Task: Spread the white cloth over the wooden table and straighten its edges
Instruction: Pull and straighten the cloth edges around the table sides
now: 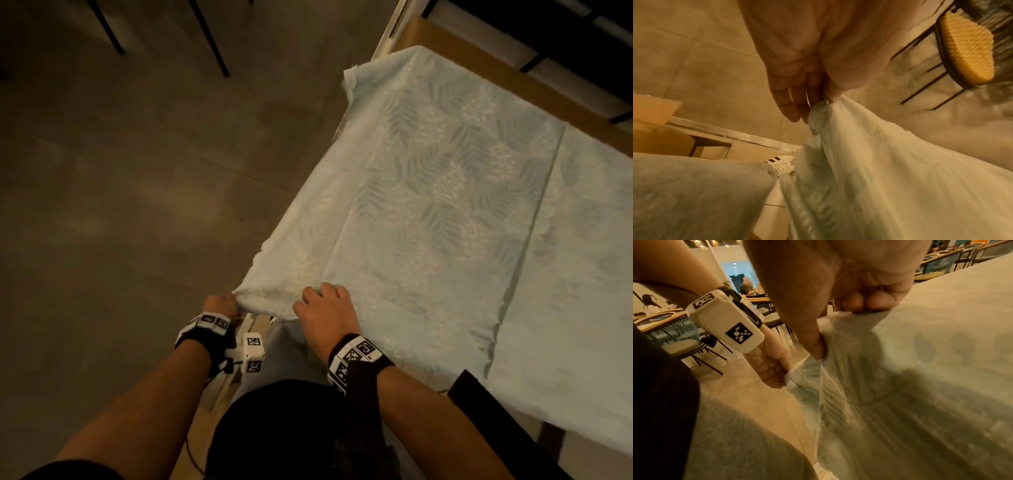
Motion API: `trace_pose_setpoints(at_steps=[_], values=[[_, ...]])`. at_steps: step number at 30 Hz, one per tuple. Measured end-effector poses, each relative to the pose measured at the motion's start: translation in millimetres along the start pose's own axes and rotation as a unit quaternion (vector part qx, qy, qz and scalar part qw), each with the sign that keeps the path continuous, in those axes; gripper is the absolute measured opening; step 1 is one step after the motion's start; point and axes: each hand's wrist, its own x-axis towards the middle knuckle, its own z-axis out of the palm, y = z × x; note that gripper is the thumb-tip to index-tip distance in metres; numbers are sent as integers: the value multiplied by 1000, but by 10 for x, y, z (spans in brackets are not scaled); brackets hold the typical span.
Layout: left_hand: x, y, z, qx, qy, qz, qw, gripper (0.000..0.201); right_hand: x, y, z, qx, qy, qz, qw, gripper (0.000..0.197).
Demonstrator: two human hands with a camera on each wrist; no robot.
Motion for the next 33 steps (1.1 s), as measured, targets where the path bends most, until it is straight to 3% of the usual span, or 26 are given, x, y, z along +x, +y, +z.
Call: trace_pose_setpoints(at_steps=[5, 8, 9, 11, 12, 15, 16, 19, 21, 28, 31, 33], values=[[-118, 143, -117, -20, 59, -20, 998, 42, -2, 10, 43, 19, 6, 3, 1000, 13], [-444, 285, -254, 126, 95, 54, 986, 47, -11, 35, 33, 18, 4, -6, 1000, 16], [-434, 266, -339, 155, 106, 48, 981, 43, -17, 45, 20, 19, 1, -13, 1000, 18], [-306, 298, -557, 128, 174, 15, 976, 35, -18, 75, -10, 33, -20, -22, 999, 22], [-290, 335, -653, 125, 185, 37, 974, 36, -11, 98, -28, 41, -34, -28, 998, 23], [-343, 472, -805, 185, 222, 42, 956, 37, -10, 206, -130, 132, -47, -47, 989, 25], [-321, 544, -790, 155, 227, 36, 961, 36, -14, 263, -181, 198, -49, -46, 978, 28], [-270, 852, -559, 156, 171, 85, 969, 37, 29, 518, -430, 385, -50, -35, 921, 29], [-183, 1218, -312, 144, 125, 130, 973, 33, 148, 789, -632, 424, 3, -17, 906, 22], [11, 3225, 561, 155, 0, 273, 949, 34, 1100, 2384, -1612, 351, 223, 159, 895, 15], [148, 4027, 846, 116, -17, 312, 943, 70, 1601, 3003, -2053, 293, 247, 221, 897, 24], [126, 4451, 1016, 86, -26, 322, 942, 73, 1963, 3287, -2272, 240, 241, 234, 911, 34]])
